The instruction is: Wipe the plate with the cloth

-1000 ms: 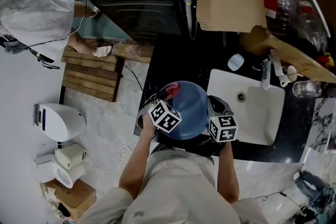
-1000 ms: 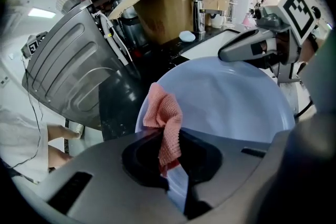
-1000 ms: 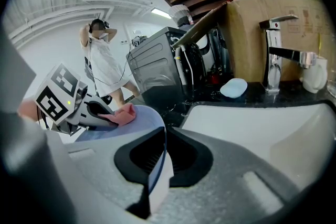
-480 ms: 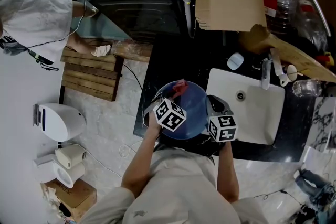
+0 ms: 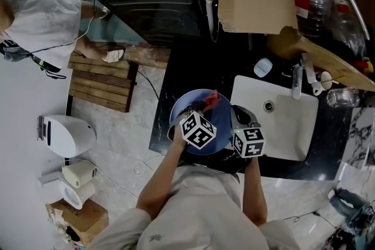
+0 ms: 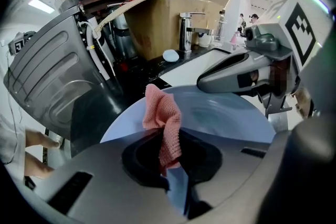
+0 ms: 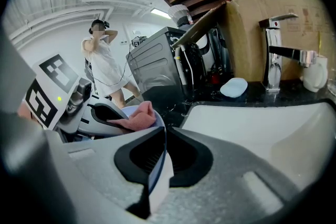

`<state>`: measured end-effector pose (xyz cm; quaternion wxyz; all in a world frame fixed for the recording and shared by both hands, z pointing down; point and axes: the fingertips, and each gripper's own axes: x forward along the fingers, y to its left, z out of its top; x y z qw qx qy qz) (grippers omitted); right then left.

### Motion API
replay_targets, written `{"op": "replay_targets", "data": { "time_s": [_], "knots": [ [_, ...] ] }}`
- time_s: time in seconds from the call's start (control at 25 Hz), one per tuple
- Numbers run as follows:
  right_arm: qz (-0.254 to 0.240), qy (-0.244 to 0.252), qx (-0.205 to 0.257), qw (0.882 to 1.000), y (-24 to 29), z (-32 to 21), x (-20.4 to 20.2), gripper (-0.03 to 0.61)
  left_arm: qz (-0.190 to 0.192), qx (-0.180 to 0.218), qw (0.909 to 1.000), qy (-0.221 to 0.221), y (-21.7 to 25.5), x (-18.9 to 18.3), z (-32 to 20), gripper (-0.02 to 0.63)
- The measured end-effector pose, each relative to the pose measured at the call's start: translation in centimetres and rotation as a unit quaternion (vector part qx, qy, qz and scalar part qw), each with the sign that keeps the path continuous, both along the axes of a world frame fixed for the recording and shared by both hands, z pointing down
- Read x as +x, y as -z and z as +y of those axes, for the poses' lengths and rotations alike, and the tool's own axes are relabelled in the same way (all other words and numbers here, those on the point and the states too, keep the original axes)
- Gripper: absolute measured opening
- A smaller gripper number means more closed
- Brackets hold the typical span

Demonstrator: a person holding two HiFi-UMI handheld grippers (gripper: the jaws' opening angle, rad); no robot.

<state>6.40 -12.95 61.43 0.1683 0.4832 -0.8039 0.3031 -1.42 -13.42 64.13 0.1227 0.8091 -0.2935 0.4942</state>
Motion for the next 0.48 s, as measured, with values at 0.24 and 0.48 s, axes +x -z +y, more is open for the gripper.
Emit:
{"op": "replay_targets", "data": {
  "time_s": [0.24, 0.48],
  "knots": [
    [-0.001, 0.0, 0.001, 1.0, 0.0, 0.0, 0.1, 0.015, 0.006, -0.01, 0.9995, -0.03, 0.0, 1.6, 1.2, 0.034],
    [-0.002, -0.001, 0.001, 1.0, 0.0, 0.0, 0.0, 0.015, 0.014, -0.027, 0.9977, -0.06, -0.1, 2.6, 2.8, 0.034]
  ]
}}
